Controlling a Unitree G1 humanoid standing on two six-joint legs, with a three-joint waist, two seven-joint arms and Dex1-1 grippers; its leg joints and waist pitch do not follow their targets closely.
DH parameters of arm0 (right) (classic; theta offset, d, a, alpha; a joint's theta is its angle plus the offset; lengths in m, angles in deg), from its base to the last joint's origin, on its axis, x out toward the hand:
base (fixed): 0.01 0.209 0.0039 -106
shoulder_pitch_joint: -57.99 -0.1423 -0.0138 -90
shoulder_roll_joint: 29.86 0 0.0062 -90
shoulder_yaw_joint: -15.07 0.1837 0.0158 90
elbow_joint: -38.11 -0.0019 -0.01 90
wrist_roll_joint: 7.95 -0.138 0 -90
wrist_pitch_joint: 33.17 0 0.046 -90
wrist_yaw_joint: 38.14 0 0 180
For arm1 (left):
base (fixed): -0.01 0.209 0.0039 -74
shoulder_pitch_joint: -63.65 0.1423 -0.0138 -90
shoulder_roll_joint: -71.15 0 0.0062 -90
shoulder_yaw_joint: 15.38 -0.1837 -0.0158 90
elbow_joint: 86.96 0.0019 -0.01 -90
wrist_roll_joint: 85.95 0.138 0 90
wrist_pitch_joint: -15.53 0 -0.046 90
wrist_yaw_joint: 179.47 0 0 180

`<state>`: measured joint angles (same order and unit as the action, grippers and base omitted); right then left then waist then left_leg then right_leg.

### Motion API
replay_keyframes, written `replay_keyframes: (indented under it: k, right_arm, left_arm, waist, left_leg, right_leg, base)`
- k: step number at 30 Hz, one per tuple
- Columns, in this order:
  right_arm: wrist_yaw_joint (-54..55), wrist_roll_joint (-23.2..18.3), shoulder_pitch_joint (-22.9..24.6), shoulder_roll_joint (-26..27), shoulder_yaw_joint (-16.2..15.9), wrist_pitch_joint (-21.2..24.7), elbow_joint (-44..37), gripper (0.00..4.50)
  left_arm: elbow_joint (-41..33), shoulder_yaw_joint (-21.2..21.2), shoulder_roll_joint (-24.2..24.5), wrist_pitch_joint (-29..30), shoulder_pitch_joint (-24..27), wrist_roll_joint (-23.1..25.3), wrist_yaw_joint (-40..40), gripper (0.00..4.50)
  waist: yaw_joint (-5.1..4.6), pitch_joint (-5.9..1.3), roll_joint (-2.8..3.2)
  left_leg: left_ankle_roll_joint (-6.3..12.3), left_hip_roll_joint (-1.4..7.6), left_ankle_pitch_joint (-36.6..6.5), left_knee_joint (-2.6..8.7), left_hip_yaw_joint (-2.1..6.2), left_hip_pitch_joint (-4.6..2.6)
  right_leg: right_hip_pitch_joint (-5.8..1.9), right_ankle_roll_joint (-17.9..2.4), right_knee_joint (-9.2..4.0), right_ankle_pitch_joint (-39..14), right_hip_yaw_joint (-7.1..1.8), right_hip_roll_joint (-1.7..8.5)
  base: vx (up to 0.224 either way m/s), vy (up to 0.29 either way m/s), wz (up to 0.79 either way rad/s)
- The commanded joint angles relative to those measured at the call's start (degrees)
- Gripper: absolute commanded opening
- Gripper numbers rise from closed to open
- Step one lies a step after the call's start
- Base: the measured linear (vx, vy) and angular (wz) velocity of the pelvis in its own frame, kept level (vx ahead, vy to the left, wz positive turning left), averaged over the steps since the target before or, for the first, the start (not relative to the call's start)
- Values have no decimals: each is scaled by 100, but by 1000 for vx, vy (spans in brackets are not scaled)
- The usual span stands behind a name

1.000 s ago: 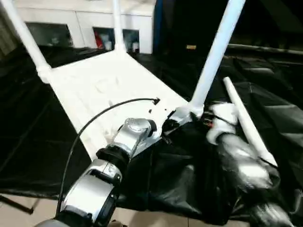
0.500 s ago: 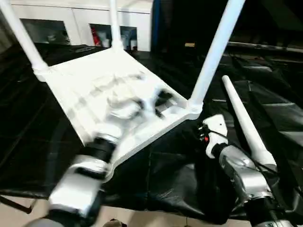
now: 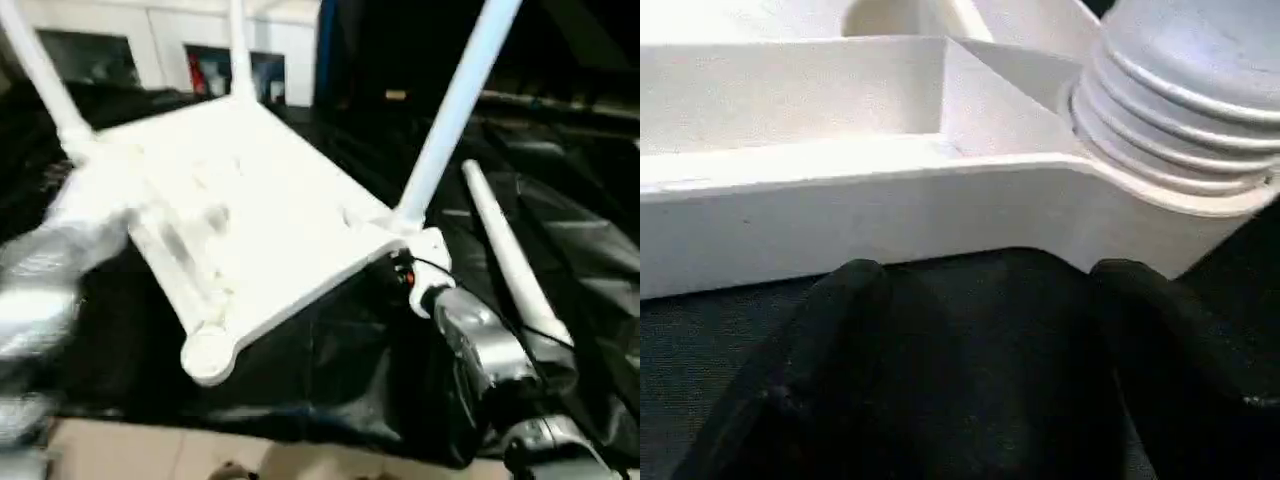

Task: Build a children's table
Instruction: Rotate table base

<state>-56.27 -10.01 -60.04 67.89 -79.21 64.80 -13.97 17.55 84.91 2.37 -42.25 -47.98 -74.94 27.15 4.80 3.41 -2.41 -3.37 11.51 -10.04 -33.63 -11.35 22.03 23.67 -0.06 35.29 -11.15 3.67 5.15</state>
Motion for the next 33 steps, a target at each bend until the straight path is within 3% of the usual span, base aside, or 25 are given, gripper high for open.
replay_keyframes:
  k: [1,5,8,9,10,11,12,13,14,15,16,17,19,23,26,29,30,32,33]
  right_arm:
    - [59,57,-217,54,31,-118,256,355]
    - [82,67,-316,90,48,-162,379,355]
    - [101,76,-341,101,58,-197,435,355]
    - [102,74,-355,103,60,-219,469,355]
    - [102,74,-355,103,60,-219,469,355]
    - [111,80,-378,96,66,-265,522,355]
    - [111,80,-378,96,66,-265,522,355]
    - [115,91,-405,96,77,-317,586,355]
    - [146,102,-379,40,108,-311,537,355]
    - [146,102,-379,40,108,-311,537,355]
    - [168,109,-357,-2,130,-300,491,355]
    - [190,100,-247,-129,203,-168,233,355]
    - [228,77,-160,-272,304,56,-46,355]
    - [464,191,-166,-461,383,427,-252,355]
    - [656,583,-242,-859,283,1065,-627,355]
    - [616,610,-259,-982,278,1246,-778,355]
    - [552,600,-301,-1135,337,1519,-971,355]
    - [463,485,-447,-1371,523,2002,-1204,355]
    - [465,446,-503,-1426,575,2122,-1220,382]
  left_arm:
    - [-331,-316,118,609,398,76,210,149]
    - [-488,-566,36,859,658,-45,378,149]
    - [-813,-614,-233,978,652,-389,601,149]
    - [-996,-674,-306,1023,658,-478,716,149]
    - [-996,-674,-306,1023,658,-478,716,149]
    - [-1203,-740,-397,1146,645,-591,804,149]
    - [-1203,-740,-397,1146,645,-591,804,149]
    - [-1360,-794,-432,1273,646,-657,847,149]
    - [-1379,-900,-534,1243,575,-725,908,149]
    - [-1379,-900,-534,1243,575,-725,908,149]
    - [-1358,-967,-600,1201,521,-764,938,149]
    - [-1275,-1117,-762,1185,426,-832,1028,149]
    - [-1183,-1269,-942,1149,331,-881,1076,149]
    - [-1109,-1458,-1176,1101,199,-927,1078,149]
    - [-1070,-1778,-1525,913,62,-927,1059,149]
    - [-1034,-1865,-1617,859,26,-909,1044,149]
    - [-950,-1968,-1736,764,-17,-883,999,149]
    - [-910,-2138,-1855,675,-41,-886,1018,149]
    - [-906,-2169,-1882,625,-47,-892,1025,156]
  waist:
    - [2,-380,104]
    - [54,-364,122]
    - [61,-342,96]
    - [55,-350,134]
    - [43,-363,103]
    - [45,-373,146]
    - [15,-381,109]
    - [13,-389,134]
    - [11,-394,230]
    - [5,-400,168]
    - [20,-408,151]
    - [26,-413,207]
    - [50,-408,155]
    - [57,-401,112]
    - [56,-402,120]
    - [46,-409,99]
    - [-1,-401,139]
    - [-1,-421,82]
    - [-6,-425,128]
  left_leg:
    - [-73,184,-971,423,74,-179]
    - [-207,191,-1407,452,80,-220]
    - [-320,187,-1758,480,99,-219]
    - [-345,182,-1734,484,115,-199]
    - [-351,180,-1687,480,114,-191]
    - [-356,173,-1636,472,118,-191]
    - [-339,172,-1532,464,109,-177]
    - [-290,154,-1398,442,102,-167]
    - [-308,157,-1361,438,108,-174]
    - [-291,149,-1283,417,87,-186]
    - [-254,139,-1172,411,85,-169]
    - [-252,137,-1132,400,83,-178]
    - [-217,139,-1048,397,76,-175]
    - [-235,135,-1149,406,84,-159]
    - [-279,130,-1181,388,76,-167]
    - [-248,123,-1142,381,80,-146]
    - [-227,110,-1124,377,81,-132]
    - [-162,116,-993,356,83,-133]
    - [-121,115,-897,341,72,-131]
  right_leg:
    - [-240,-1261,-303,-446,-251,273]
    - [-200,-1204,-369,-768,-266,272]
    - [-198,-1117,-405,-1116,-266,288]
    - [-218,-1089,-391,-1084,-267,290]
    - [-232,-1068,-388,-1005,-263,284]
    - [-233,-1074,-369,-914,-263,282]
    - [-248,-1100,-353,-730,-259,267]
    - [-260,-1131,-335,-557,-262,264]
    - [-257,-1149,-324,-477,-262,267]
    - [-255,-1181,-326,-299,-254,234]
    - [-281,-1216,-306,-163,-252,227]
    - [-275,-1234,-297,-99,-255,230]
    - [-292,-1219,-304,-13,-249,214]
    - [-308,-1134,-330,-299,-245,223]
    - [-298,-1044,-359,-522,-250,222]
    - [-318,-993,-356,-467,-247,224]
    - [-324,-982,-364,-451,-247,203]
    - [-352,-1002,-343,-301,-245,199]
    - [-340,-1029,-331,-226,-254,204]
  base:
    - [0,0,0]
    - [0,0,0]
    - [0,0,0]
    - [0,0,0]
    - [0,0,0]
    - [0,0,0]
    - [0,0,0]
    - [0,0,0]
    - [0,0,0]
    - [0,0,0]
    - [0,0,0]
    - [0,0,0]
    - [0,0,0]
    - [0,0,0]
    - [0,0,0]
    - [0,0,0]
    - [0,0,0]
    - [0,0,0]
    - [0,0,0]
